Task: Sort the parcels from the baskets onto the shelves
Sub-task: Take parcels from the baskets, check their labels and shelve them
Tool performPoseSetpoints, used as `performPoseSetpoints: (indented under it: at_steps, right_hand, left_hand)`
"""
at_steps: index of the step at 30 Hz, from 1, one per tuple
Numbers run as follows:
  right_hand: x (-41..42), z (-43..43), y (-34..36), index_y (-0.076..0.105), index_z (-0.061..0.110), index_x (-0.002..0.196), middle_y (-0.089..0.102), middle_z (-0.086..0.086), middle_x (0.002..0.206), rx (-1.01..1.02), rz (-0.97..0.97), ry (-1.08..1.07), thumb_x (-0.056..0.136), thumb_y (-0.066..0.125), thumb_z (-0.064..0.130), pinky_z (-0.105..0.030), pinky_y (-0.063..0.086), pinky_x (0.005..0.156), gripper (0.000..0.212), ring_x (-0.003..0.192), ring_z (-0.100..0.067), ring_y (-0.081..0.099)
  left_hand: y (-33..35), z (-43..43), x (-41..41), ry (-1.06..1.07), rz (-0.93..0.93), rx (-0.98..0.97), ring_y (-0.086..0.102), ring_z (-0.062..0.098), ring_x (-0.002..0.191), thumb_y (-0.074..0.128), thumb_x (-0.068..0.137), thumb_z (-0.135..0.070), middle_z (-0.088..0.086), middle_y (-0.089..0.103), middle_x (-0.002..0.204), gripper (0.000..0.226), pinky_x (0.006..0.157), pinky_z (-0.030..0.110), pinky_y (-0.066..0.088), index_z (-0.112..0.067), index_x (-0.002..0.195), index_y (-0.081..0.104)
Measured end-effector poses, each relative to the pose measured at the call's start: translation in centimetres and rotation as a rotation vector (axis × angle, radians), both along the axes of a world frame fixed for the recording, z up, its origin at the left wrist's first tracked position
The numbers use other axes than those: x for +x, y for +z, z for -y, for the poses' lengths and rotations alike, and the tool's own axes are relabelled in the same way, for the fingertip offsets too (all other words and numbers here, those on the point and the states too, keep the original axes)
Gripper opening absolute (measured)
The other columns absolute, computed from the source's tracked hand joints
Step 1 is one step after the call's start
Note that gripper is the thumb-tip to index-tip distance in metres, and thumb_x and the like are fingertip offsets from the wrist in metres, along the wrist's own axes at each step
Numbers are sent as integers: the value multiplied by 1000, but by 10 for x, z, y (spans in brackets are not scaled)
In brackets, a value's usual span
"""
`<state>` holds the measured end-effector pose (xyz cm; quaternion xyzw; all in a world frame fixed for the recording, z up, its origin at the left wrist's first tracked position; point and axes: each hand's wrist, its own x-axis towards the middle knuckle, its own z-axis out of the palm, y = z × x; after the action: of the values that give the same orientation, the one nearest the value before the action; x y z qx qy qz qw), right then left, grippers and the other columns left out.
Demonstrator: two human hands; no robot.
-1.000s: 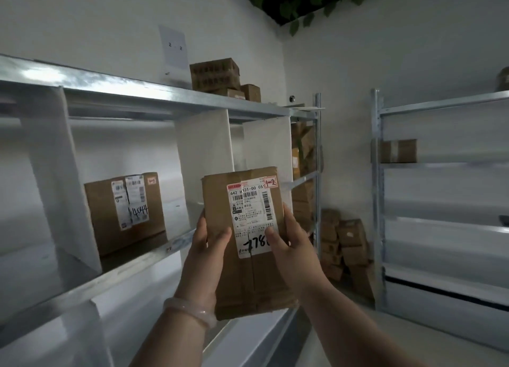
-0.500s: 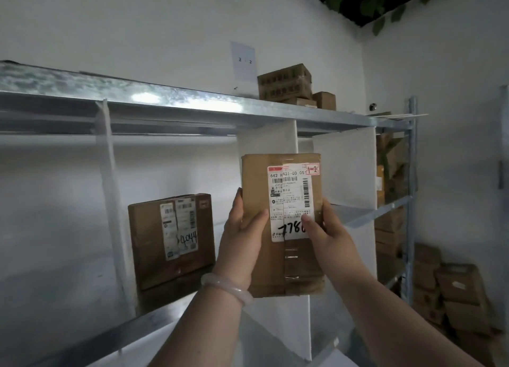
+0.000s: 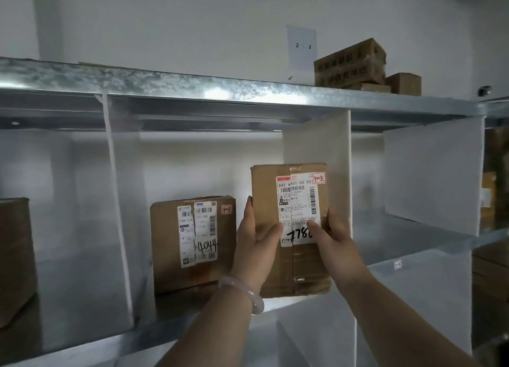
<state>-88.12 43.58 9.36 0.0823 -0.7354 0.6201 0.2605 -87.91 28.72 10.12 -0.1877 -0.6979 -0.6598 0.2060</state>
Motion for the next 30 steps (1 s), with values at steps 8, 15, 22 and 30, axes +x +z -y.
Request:
performPoseSetpoints:
  at_steps: [8, 15, 22, 30]
  right_hand:
    - [-52, -19, -10, 44, 46, 133, 65, 26, 116, 2, 16, 171, 95, 56, 24, -31, 44, 100, 45, 108, 2, 59]
    - [-78, -22, -13, 34, 45, 142, 61, 25, 122, -21, -4, 295, 97, 55, 20, -19, 42, 94, 55, 109, 8, 56]
    - [-98, -26, -13, 30, 44, 143, 60, 26, 123, 4, 23, 365, 97, 54, 23, -9, 44, 88, 56, 111, 10, 56]
    - [-116, -28, -15, 15, 50, 149, 50, 25, 138, 20, 21, 394, 97, 53, 25, -22, 38, 106, 69, 124, 2, 48]
  left_hand:
    - [-7, -19, -32, 116, 10, -18, 50, 4, 125, 59, 95, -27, -21, 56, 133, 63, 108, 34, 41, -53, 143, 28]
    - [-9, -23, -52, 201, 24, -33, 50, 7, 126, 61, 95, -26, -19, 56, 134, 67, 101, 28, 44, -53, 144, 25]
    - [-12, -28, -69, 288, 55, -23, 38, 2, 124, 61, 94, -35, -34, 47, 123, 72, 103, 34, 33, -64, 141, 14]
    - [-11, -35, -80, 355, 23, -23, 41, 2, 112, 62, 94, -27, -43, 45, 104, 67, 99, 32, 31, -69, 126, 22]
